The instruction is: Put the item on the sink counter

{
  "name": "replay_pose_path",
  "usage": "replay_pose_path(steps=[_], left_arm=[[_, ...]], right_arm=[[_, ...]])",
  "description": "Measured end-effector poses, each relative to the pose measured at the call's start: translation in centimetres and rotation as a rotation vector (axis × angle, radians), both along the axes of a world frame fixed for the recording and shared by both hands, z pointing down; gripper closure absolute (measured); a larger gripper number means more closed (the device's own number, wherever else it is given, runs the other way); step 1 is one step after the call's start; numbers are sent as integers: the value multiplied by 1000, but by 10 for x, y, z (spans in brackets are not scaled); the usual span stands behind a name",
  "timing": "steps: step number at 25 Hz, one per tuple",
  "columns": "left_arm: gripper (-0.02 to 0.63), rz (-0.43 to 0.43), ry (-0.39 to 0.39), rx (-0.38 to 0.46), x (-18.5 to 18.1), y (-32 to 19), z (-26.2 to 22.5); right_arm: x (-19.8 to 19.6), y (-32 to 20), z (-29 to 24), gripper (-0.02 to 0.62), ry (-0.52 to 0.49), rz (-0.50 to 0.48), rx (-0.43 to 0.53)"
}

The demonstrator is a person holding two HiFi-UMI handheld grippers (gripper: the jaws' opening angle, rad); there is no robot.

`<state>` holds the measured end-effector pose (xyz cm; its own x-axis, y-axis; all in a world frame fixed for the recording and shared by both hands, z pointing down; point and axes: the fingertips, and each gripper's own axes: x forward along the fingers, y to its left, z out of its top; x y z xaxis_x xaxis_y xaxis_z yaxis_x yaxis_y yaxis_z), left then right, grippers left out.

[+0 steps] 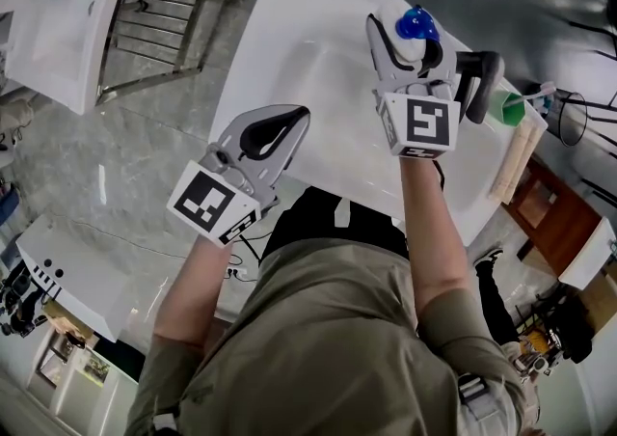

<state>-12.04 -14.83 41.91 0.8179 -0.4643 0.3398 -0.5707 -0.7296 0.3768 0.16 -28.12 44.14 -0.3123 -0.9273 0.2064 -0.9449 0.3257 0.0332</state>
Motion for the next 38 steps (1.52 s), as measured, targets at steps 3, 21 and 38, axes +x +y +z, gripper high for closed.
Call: replay_pose_path(steps=[3,21,38], left_arm=[[600,2,5,-3,-2,-1,-3],[600,0,6,3,-2,2,-7],[600,1,5,17,2,7,-16]], right_arm=[[-1,-2,0,319,-5,6,-7],[-3,-2,8,318,-7,-2,-30],[-2,4,4,314,-40,-33,-47]])
